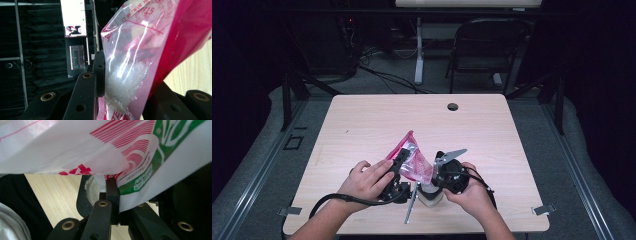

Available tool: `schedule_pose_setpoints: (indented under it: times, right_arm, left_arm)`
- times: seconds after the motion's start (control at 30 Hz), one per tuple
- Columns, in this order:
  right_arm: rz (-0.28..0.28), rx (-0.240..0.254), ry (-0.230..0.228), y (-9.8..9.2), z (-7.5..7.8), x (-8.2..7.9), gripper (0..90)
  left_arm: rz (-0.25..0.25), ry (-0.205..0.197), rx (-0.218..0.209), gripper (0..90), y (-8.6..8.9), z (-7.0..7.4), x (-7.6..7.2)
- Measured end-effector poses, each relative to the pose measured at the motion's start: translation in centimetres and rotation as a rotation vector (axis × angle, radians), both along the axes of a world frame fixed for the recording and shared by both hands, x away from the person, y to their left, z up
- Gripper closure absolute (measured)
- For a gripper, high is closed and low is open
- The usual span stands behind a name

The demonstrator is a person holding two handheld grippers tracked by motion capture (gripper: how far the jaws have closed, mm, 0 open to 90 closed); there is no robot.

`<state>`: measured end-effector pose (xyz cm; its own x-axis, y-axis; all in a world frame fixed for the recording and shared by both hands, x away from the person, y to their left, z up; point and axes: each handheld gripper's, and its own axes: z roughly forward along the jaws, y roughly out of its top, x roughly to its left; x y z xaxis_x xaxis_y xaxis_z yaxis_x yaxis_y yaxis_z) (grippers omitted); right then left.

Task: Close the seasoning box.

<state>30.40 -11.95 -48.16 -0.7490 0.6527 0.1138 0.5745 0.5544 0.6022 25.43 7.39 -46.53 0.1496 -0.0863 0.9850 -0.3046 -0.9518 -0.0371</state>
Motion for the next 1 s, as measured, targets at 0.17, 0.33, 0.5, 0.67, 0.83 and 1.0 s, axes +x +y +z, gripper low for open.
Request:
schedule_pose_setpoints:
  times: [0.17, 0.33, 0.5, 0.67, 0.83, 1.0]
  right_arm:
    - [0.002, -0.002, 0.002, -0.05, 0.00, 0.00, 90.0]
    - [0.001, -0.002, 0.002, -0.04, -0.01, 0.00, 90.0]
    - [0.000, -0.001, 0.002, -0.06, 0.02, 0.00, 90.0]
    - [-0.003, 0.006, 0.002, -0.13, 0.05, 0.00, 90.0]
    - [-0.008, 0.008, -0.005, -0.20, 0.10, -0.08, 90.0]
    - [-0.010, 0.010, -0.006, -0.32, 0.16, -0.06, 90.0]
  left_arm:
    - [0.000, 0.001, 0.004, 75.2, -0.05, 0.06, -0.01]
    - [-0.001, -0.001, 0.004, 75.2, -0.07, 0.07, 0.00]
    - [-0.005, -0.008, 0.006, 75.2, -0.08, 0.15, -0.02]
    - [-0.001, 0.007, -0.002, 75.2, 0.05, 0.14, 0.01]
    - [0.005, 0.025, -0.009, 75.3, 0.18, 0.14, 0.05]
    - [0.012, 0.033, 0.003, 75.3, 0.48, 0.30, 0.19]
